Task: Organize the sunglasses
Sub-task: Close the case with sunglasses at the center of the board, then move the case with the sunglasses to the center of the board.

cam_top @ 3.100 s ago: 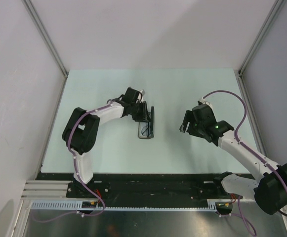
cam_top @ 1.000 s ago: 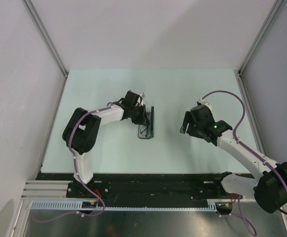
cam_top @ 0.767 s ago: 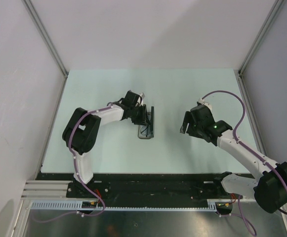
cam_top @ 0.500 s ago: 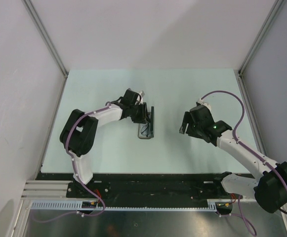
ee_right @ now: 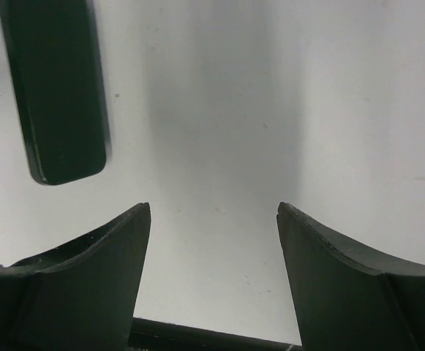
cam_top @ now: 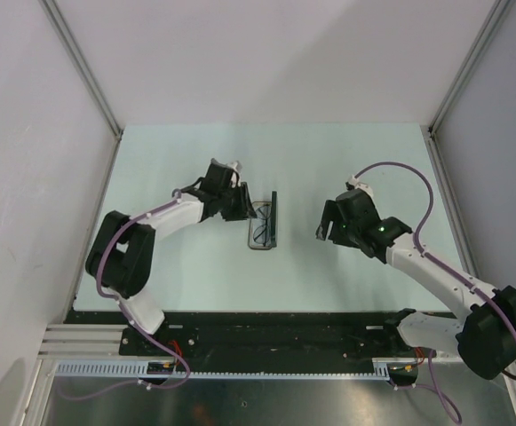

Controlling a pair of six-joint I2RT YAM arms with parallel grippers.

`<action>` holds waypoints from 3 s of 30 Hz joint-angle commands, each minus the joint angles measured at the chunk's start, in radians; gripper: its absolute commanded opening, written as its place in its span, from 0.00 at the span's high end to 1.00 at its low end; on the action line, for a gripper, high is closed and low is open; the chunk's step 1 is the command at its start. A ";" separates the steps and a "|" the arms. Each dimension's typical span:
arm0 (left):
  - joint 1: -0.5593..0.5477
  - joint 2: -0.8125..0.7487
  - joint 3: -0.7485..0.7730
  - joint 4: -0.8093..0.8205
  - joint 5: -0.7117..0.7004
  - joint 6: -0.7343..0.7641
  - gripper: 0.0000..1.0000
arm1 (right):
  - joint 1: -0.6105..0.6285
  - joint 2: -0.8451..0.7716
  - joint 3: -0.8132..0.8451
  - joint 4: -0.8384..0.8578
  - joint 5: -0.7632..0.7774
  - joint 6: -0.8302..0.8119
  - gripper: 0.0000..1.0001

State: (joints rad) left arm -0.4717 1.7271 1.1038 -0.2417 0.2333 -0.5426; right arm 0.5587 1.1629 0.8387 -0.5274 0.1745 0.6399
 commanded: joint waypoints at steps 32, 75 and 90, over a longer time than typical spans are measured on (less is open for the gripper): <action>0.116 -0.060 -0.387 0.555 0.021 -0.293 0.66 | 0.136 0.501 0.267 0.464 -0.138 -0.046 0.70; 0.116 -0.060 -0.410 0.571 -0.041 -0.283 0.77 | 0.234 0.762 0.456 0.360 -0.047 -0.055 0.88; 0.114 -0.274 -0.473 0.506 -0.132 -0.258 0.71 | 0.260 0.790 0.496 0.342 -0.032 -0.071 0.68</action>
State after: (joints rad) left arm -0.3595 1.5242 0.6479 0.2901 0.1593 -0.8188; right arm 0.8032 1.9594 1.3067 -0.1272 0.0967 0.5938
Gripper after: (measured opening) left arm 0.290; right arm 0.265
